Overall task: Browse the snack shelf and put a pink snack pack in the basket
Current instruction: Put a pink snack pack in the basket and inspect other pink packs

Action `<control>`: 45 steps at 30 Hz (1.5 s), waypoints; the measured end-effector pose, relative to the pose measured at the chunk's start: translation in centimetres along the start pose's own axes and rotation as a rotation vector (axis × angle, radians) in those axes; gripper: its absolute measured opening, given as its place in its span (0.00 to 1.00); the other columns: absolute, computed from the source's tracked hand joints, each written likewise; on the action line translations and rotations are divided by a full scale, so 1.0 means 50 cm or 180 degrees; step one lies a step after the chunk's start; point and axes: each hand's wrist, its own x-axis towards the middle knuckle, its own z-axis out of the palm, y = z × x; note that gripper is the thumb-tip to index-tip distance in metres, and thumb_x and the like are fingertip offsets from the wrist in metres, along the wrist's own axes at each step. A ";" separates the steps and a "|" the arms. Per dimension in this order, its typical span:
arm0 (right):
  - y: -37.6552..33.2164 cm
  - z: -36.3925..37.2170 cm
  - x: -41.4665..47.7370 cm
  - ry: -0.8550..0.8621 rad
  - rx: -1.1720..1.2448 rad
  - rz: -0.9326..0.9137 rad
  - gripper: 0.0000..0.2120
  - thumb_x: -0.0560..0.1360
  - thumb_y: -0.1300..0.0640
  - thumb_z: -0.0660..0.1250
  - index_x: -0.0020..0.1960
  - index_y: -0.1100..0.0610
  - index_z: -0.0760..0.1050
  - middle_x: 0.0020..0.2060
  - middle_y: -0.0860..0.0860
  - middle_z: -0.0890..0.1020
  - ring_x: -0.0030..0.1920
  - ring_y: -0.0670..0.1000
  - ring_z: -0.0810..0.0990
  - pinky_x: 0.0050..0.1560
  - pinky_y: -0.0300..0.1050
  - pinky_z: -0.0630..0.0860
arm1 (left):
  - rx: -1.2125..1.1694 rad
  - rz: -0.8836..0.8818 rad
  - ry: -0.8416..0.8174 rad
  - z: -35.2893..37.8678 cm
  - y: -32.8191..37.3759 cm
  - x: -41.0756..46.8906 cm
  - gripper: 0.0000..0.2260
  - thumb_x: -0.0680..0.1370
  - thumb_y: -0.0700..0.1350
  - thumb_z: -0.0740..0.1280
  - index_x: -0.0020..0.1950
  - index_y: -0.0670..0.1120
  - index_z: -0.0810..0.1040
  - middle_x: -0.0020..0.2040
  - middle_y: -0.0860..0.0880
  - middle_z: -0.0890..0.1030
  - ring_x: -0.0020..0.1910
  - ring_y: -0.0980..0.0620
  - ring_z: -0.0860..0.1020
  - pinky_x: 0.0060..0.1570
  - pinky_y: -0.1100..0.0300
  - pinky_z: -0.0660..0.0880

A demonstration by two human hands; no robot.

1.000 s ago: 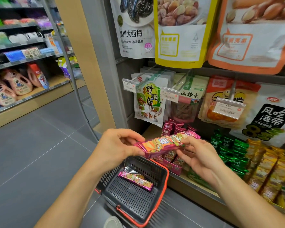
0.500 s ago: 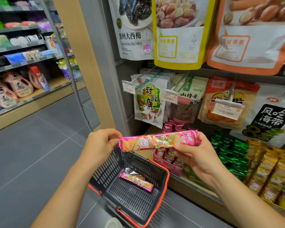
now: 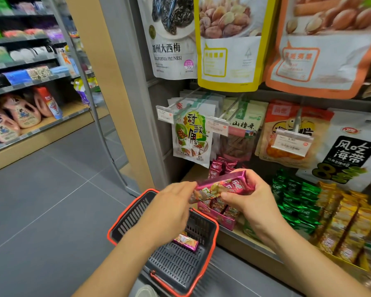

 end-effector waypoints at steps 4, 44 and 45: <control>-0.001 0.003 -0.001 -0.0014 -0.0556 -0.0176 0.22 0.65 0.71 0.77 0.50 0.48 0.78 0.44 0.50 0.85 0.45 0.49 0.85 0.47 0.50 0.82 | 0.0153 0.0195 -0.0112 0.027 0.027 0.002 0.27 0.83 0.53 0.54 0.80 0.49 0.50 0.78 0.48 0.61 0.75 0.50 0.60 0.73 0.55 0.60; 0.117 0.014 0.338 -0.1003 -0.4690 -0.0253 0.23 0.77 0.50 0.61 0.72 0.50 0.66 0.70 0.51 0.70 0.72 0.56 0.64 0.68 0.56 0.65 | -0.0948 0.0298 0.0255 0.122 -0.098 0.267 0.12 0.75 0.30 0.68 0.55 0.39 0.83 0.57 0.44 0.82 0.57 0.50 0.79 0.56 0.83 0.60; 0.132 0.015 0.346 -0.1053 -0.4836 -0.0173 0.23 0.78 0.49 0.60 0.72 0.50 0.65 0.71 0.51 0.68 0.74 0.56 0.60 0.70 0.58 0.61 | -0.0982 0.0328 0.0157 0.132 -0.104 0.274 0.11 0.75 0.30 0.67 0.56 0.39 0.83 0.58 0.44 0.82 0.56 0.51 0.79 0.55 0.84 0.60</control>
